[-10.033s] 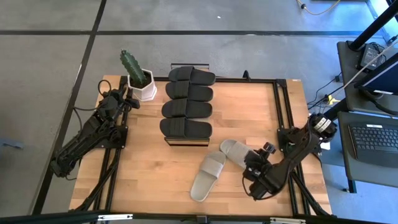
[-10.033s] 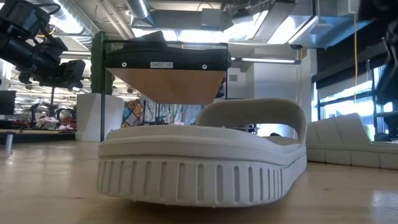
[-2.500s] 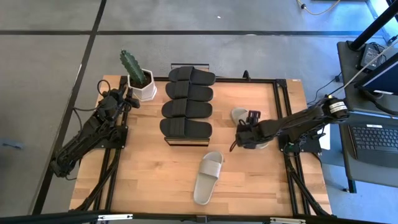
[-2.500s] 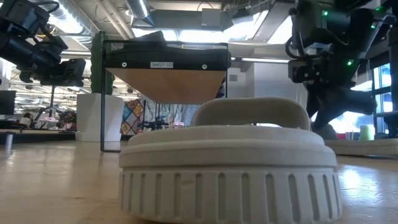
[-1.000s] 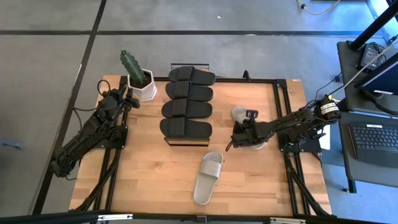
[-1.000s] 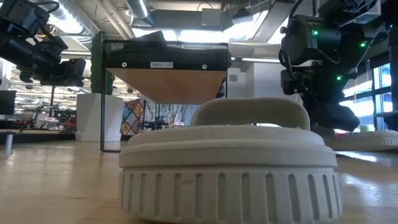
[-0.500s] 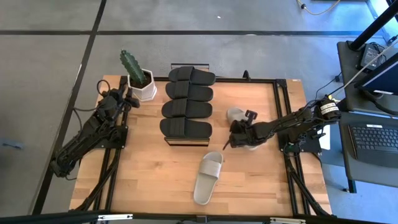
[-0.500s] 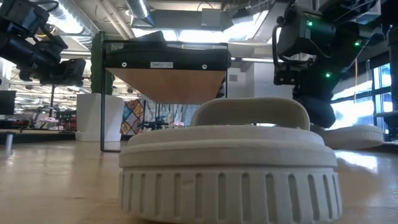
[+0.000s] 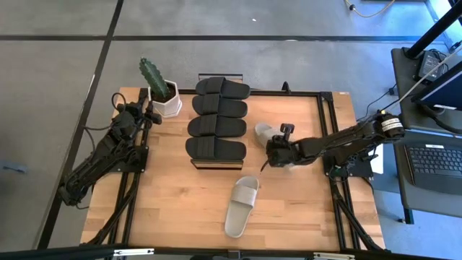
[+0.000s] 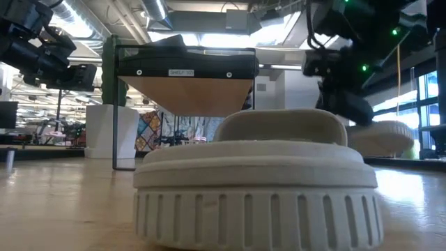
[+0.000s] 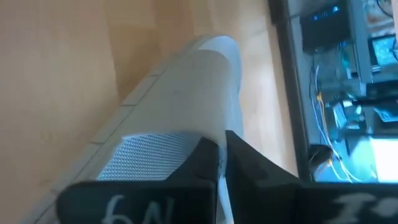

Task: Pick and place slides into the shelf
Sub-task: Put the right white slide under the shelf

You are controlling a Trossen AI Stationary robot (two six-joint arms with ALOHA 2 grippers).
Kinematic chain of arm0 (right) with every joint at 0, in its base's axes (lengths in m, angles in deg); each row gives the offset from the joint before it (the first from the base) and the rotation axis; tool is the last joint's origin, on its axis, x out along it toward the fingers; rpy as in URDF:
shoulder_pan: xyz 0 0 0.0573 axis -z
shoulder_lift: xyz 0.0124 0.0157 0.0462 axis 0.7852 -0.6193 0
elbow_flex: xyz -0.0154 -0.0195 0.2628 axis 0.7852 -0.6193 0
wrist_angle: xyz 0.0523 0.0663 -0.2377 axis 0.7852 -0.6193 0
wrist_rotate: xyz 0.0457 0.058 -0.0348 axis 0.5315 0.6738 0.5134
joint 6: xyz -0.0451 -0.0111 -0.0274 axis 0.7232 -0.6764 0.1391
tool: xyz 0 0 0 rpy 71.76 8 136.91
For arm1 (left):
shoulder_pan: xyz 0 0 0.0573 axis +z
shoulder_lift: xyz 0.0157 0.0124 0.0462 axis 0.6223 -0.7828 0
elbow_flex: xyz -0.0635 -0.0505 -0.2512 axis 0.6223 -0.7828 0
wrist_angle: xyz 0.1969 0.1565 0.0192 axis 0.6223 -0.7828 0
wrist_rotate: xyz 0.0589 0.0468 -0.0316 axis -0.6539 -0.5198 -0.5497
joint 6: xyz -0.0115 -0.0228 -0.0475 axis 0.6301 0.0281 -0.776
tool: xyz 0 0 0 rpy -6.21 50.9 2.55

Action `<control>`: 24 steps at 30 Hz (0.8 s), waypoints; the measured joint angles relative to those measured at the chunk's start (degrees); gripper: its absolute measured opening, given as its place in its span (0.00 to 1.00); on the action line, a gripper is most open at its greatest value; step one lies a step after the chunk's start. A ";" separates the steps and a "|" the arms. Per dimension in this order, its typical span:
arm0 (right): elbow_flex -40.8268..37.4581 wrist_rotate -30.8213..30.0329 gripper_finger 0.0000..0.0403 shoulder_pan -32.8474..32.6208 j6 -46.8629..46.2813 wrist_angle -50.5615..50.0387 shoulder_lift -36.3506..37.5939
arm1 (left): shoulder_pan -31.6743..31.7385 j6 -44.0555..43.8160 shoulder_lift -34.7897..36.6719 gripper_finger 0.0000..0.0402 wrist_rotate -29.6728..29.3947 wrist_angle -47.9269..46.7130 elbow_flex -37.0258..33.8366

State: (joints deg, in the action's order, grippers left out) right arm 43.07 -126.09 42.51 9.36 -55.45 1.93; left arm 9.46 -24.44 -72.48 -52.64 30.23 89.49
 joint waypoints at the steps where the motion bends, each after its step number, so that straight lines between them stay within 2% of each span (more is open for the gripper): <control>1: 0.00 0.72 0.03 0.47 1.53 0.45 1.17 | -0.01 0.01 0.02 0.37 0.01 0.00 0.01; 7: 0.00 2.98 0.03 4.97 13.48 3.73 7.83 | 0.00 0.07 0.02 0.37 0.01 0.00 0.02; 10: 0.00 6.84 0.03 8.50 18.76 5.32 10.12 | -0.01 0.07 0.00 0.37 0.03 -0.02 0.00; 14: 0.00 12.33 0.03 13.86 26.21 6.27 11.50 | -0.01 0.39 0.01 0.37 0.03 -0.02 0.02; 18: 0.00 13.03 0.03 18.98 32.59 6.84 11.73 | -0.02 0.39 0.02 0.37 0.03 -0.02 0.02; 21: -0.05 19.60 0.03 23.20 36.26 8.64 11.73 | -0.02 0.42 0.02 0.37 0.03 -0.04 0.01; 24: -1.73 26.67 0.03 27.04 40.96 16.55 11.73 | -0.01 0.42 0.01 0.37 0.05 -0.04 0.00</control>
State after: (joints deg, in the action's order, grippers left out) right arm 41.34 -99.42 69.55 50.32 -38.90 13.67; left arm 9.46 -24.02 -72.47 -52.59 30.19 89.49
